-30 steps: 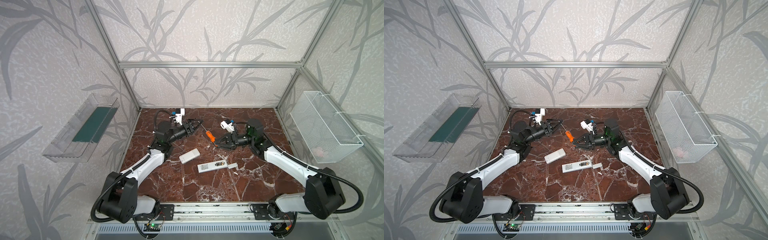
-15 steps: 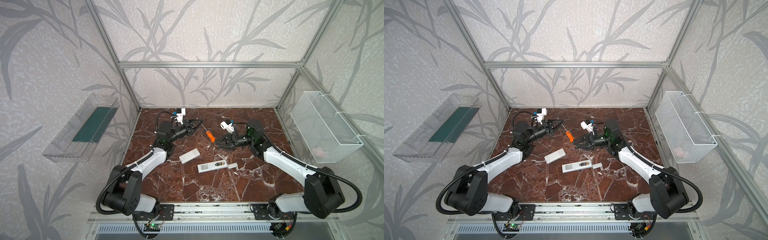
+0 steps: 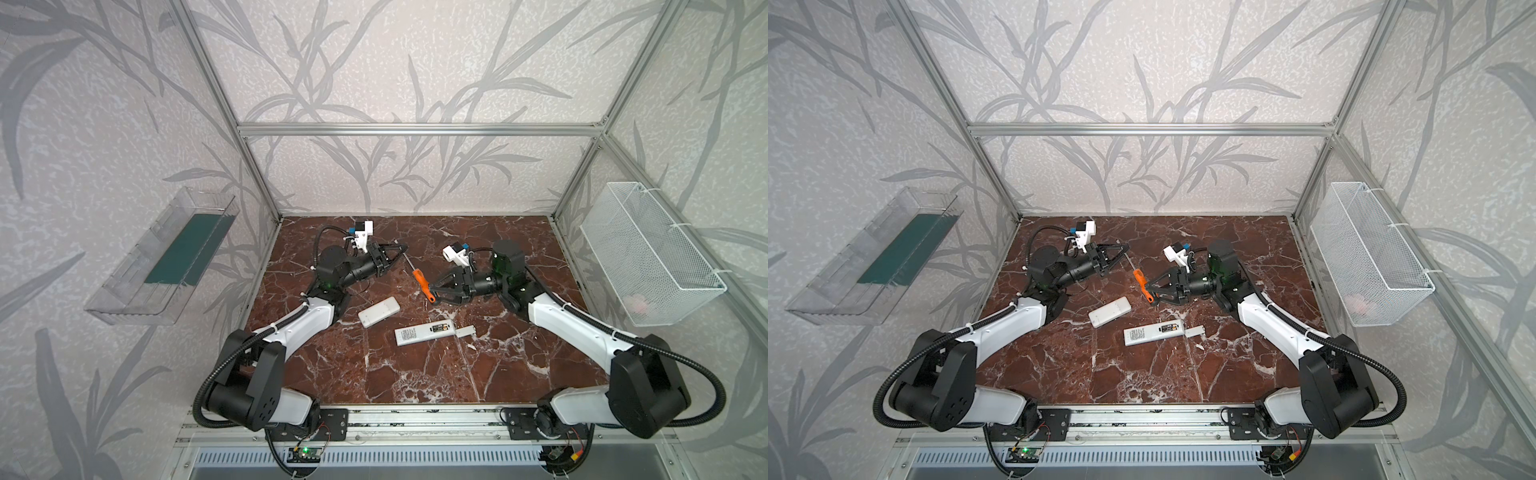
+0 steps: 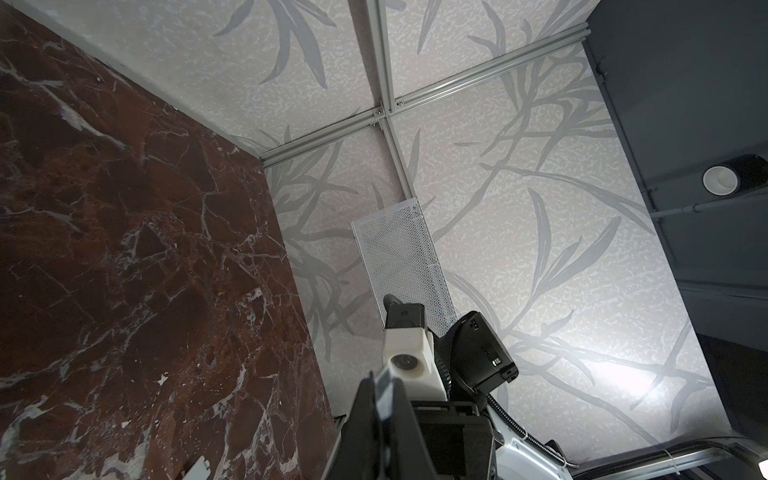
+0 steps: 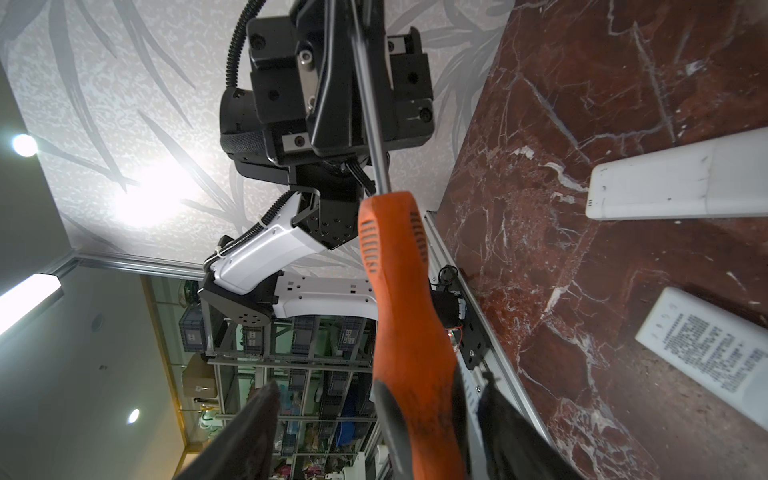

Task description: Unload the batteries from the remote control

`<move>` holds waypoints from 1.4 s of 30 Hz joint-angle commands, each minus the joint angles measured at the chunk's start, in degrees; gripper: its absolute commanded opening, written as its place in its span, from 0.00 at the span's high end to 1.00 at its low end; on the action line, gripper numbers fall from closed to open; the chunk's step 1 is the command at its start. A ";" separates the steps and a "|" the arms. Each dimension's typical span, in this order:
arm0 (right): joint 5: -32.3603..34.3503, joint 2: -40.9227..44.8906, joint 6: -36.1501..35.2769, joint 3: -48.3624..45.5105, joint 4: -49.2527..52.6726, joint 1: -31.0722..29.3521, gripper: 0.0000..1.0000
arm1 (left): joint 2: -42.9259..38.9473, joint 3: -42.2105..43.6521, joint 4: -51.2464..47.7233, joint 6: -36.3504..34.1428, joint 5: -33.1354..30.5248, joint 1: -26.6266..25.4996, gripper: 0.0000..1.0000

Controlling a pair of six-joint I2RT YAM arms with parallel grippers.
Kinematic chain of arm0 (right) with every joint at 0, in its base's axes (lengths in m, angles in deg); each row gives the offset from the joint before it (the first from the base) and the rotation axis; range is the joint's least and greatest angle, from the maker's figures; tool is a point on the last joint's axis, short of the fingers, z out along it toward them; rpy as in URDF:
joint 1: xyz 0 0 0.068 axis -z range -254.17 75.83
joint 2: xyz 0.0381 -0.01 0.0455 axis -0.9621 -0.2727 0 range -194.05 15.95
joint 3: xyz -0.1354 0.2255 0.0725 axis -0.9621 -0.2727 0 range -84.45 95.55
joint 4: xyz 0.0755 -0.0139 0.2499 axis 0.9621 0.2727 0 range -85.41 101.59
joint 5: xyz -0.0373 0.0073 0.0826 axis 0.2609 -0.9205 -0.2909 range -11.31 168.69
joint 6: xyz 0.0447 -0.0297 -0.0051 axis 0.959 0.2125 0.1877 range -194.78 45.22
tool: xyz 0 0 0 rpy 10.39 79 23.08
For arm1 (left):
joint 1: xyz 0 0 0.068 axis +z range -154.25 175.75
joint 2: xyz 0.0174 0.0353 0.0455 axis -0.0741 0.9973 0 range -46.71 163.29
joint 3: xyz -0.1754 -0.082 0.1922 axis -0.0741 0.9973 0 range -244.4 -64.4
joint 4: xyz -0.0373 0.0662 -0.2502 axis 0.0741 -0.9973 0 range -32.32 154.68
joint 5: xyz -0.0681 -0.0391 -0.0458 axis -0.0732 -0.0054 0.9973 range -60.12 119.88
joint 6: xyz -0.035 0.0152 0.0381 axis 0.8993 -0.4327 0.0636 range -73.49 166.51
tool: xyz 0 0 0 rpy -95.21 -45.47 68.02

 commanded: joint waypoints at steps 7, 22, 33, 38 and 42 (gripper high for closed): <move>21.39 7.64 -18.57 0.47 14.57 2.45 0.11 | 3.82 -2.02 -4.57 3.86 -4.78 -0.08 1.00; 31.92 7.44 -23.61 -4.18 0.73 -1.41 0.06 | 7.65 -1.92 -6.90 9.80 -12.98 -2.02 1.00; 33.66 0.12 -20.78 -6.43 -14.27 -3.66 0.07 | 8.56 -1.67 -5.91 14.29 -15.86 -3.73 1.00; 33.13 -3.52 -17.57 -4.58 -15.92 -4.34 0.14 | 8.92 -1.83 -5.80 14.40 -16.49 -4.27 1.00; 36.21 -3.46 -16.46 -5.44 -16.84 -4.56 0.21 | 8.84 -1.50 -5.80 14.40 -17.13 -4.39 1.00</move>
